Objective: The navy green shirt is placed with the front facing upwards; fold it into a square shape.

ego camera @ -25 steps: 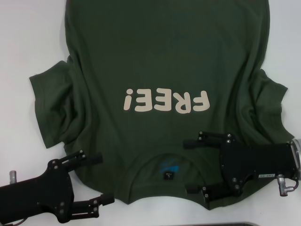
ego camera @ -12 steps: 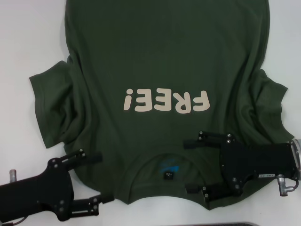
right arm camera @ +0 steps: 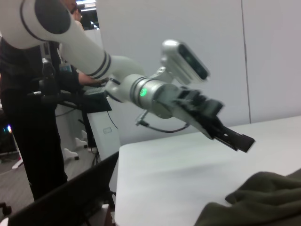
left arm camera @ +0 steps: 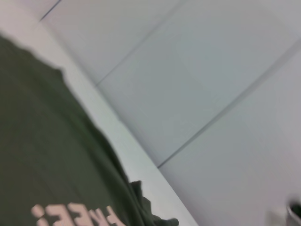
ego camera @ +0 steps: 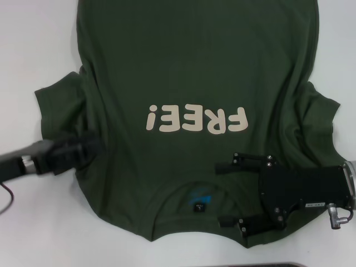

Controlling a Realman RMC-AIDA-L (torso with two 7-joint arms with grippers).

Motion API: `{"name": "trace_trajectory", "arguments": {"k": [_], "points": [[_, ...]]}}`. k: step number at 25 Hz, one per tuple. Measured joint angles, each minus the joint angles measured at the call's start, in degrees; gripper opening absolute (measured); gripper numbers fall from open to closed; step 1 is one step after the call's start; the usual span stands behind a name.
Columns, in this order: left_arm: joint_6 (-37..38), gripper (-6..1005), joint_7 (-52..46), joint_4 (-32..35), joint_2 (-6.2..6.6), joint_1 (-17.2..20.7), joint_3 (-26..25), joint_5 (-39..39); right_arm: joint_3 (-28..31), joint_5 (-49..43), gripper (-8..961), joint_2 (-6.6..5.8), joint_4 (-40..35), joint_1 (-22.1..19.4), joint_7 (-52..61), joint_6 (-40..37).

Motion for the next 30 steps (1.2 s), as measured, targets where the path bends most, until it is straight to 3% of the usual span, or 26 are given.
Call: {"name": "trace_trajectory", "arguments": {"k": [5,10,18,30], "points": [[-2.9,896,-20.11,2.02,2.55,-2.0,-0.21,0.53,0.37,0.0,941,-0.06,-0.16,0.28,0.03,-0.78],[-6.75,895,-31.27,6.11,2.97,-2.21,-0.94,1.48,0.41,0.0,941,-0.09,-0.2,0.79,0.04,-0.7],[-13.72,894,-39.06,6.61,4.71,-4.86,-0.93,8.42,0.41,-0.02,941,-0.09,0.05,0.9,0.04,-0.64],[-14.94,892,-43.27,8.34,5.52,-5.66,-1.06,12.87,0.4,0.0,942,-0.09,0.12,0.89,0.04,-0.41]]}}
